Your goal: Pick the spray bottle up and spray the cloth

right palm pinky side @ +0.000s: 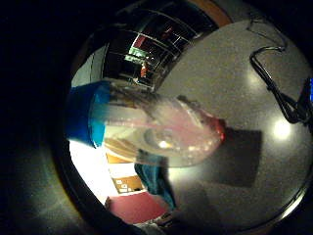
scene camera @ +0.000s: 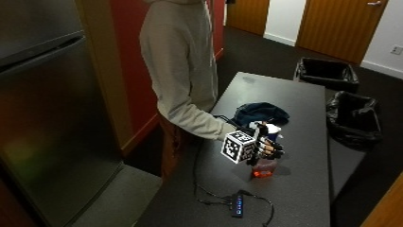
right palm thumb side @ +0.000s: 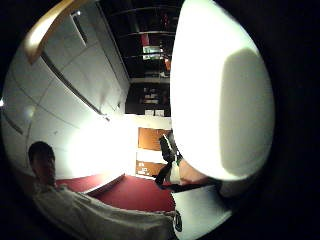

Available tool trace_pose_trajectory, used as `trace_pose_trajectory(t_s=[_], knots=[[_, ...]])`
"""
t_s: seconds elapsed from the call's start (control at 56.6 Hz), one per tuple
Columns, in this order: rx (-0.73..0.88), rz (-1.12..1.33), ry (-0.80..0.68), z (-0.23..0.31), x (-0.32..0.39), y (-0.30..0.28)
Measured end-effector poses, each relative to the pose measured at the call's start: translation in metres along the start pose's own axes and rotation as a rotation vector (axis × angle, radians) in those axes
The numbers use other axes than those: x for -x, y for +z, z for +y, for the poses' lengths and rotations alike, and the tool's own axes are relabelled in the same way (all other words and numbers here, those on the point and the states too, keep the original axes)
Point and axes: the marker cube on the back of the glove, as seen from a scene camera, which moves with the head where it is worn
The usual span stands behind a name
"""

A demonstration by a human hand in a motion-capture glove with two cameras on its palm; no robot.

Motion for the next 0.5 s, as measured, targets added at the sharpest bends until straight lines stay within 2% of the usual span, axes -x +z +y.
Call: trace_pose_trajectory(t_s=[0.495], knots=[[-0.016,-0.055,0.038,-0.024,0.002,0.015]])
